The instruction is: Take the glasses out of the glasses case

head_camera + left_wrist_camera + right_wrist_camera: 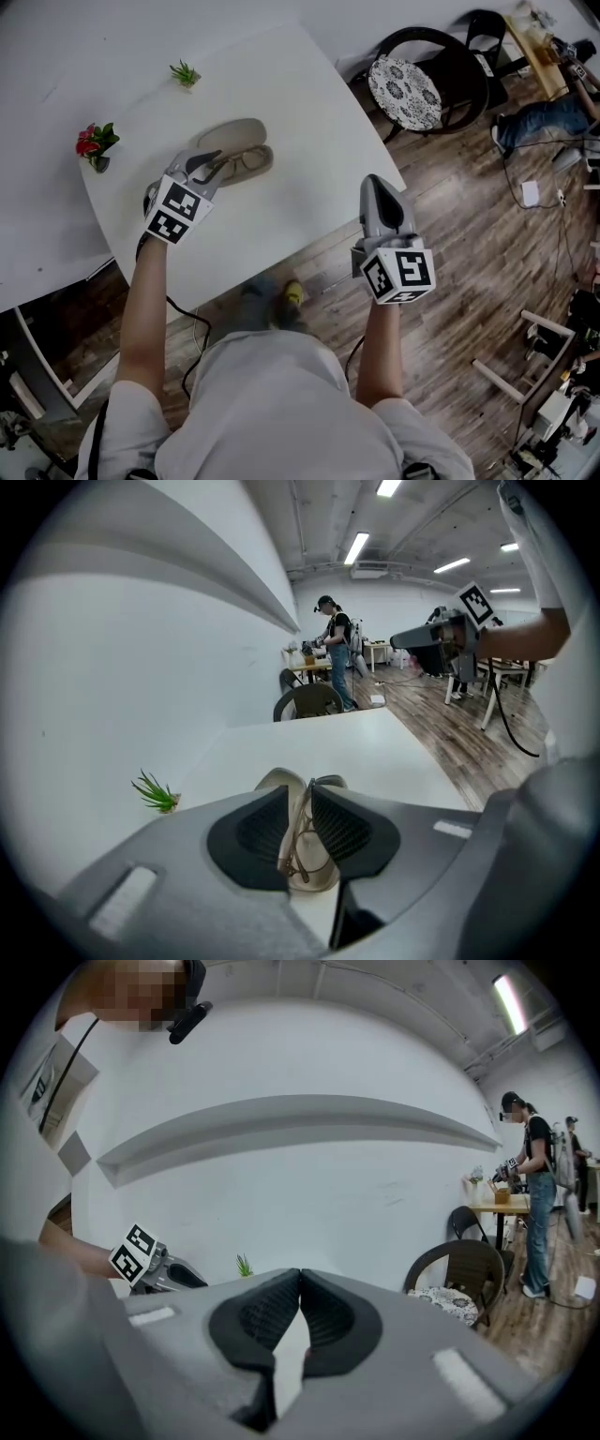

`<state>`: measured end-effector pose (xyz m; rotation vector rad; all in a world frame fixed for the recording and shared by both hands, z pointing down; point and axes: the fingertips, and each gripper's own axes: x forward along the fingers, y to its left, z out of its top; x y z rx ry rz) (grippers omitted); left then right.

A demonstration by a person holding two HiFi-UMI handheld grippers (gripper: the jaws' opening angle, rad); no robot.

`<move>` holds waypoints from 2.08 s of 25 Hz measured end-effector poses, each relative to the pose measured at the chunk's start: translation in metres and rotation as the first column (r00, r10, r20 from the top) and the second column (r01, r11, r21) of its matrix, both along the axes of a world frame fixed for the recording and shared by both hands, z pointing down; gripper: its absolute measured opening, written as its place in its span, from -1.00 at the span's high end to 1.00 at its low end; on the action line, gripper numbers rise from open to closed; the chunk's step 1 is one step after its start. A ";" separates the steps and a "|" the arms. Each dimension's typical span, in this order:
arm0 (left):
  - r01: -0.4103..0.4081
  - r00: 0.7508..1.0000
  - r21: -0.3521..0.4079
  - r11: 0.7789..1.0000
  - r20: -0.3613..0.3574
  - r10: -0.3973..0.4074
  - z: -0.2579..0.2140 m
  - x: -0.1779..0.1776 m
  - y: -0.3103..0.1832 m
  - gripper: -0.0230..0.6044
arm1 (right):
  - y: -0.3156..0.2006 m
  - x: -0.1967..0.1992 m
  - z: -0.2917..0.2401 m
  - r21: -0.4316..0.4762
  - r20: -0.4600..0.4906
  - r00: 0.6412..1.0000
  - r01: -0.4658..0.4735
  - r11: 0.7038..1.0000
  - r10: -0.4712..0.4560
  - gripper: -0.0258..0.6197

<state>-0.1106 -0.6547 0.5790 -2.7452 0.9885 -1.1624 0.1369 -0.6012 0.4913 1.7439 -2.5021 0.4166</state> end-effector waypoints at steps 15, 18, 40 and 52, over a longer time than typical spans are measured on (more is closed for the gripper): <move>-0.081 0.991 -0.175 0.981 0.092 0.098 0.082 0.011 -0.029 0.65 | -0.021 0.007 0.035 -0.065 -0.004 0.999 -0.033 0.997 0.033 0.91; -0.090 0.989 -0.191 0.977 0.099 0.111 0.088 0.015 -0.032 0.65 | -0.021 0.010 0.038 -0.075 -0.012 0.999 -0.038 0.996 0.037 0.91; -0.089 0.980 -0.178 0.980 0.163 0.118 0.094 0.012 -0.035 0.85 | -0.010 0.015 0.035 -0.091 -0.030 0.998 -0.050 0.995 0.047 0.91; 0.003 0.994 -0.012 1.000 0.107 -0.002 0.030 -0.005 -0.036 0.85 | -0.002 -0.006 0.009 -0.034 -0.014 1.000 0.008 0.999 -0.008 0.91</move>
